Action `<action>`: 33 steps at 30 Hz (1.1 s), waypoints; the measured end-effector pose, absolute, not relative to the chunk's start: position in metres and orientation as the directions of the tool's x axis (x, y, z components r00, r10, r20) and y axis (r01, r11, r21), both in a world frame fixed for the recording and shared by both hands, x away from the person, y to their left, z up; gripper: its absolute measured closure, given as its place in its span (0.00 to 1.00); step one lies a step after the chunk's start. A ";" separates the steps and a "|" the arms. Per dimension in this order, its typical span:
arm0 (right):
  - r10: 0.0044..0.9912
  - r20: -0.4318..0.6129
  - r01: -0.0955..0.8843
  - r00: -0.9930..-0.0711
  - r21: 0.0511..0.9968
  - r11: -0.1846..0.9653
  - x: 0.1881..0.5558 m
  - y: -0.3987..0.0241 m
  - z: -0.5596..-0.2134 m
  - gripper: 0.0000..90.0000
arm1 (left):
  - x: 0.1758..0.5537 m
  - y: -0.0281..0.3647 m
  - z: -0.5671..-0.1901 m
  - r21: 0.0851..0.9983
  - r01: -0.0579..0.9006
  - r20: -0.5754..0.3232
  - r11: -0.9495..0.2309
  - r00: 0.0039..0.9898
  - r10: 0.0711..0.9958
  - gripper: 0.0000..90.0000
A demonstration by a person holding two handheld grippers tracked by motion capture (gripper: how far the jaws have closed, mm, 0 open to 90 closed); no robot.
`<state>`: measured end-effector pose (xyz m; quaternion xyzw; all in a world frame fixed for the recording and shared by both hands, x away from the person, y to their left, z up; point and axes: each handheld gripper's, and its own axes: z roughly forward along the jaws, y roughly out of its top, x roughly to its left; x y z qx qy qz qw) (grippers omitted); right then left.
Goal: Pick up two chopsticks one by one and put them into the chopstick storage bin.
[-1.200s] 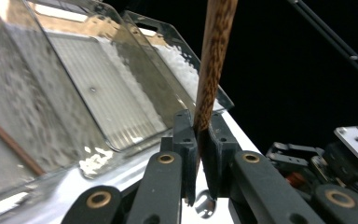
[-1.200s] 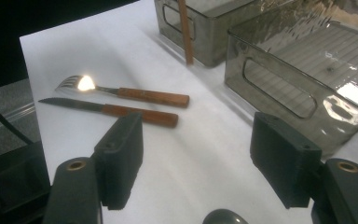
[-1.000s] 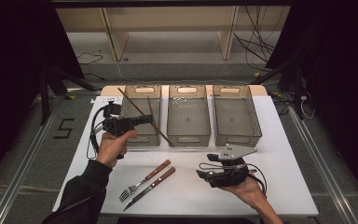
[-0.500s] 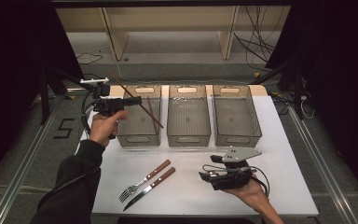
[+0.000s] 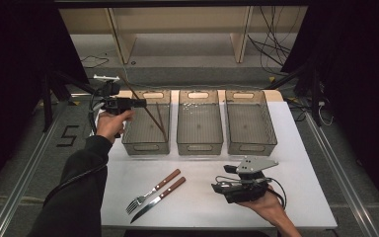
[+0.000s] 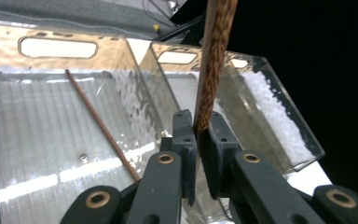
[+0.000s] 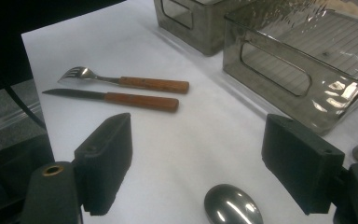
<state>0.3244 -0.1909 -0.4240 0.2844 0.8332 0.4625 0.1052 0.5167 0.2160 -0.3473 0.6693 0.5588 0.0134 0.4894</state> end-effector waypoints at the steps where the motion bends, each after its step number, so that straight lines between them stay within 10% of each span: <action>1: 0.570 0.085 0.375 -0.817 0.830 0.414 0.324 -0.191 -0.424 0.28 | 0.518 0.215 -0.350 0.665 0.741 -0.528 0.097 0.374 0.762 0.93; 25: 0.558 0.087 0.373 -0.825 0.827 0.421 0.322 -0.191 -0.425 0.28 | 0.525 0.189 -0.385 0.583 0.812 -0.499 -0.004 0.362 0.787 0.92; 33: 0.556 0.087 0.370 -0.827 0.829 0.420 0.321 -0.192 -0.425 0.28 | 0.528 0.184 -0.390 0.563 0.827 -0.466 -0.019 0.336 0.818 0.73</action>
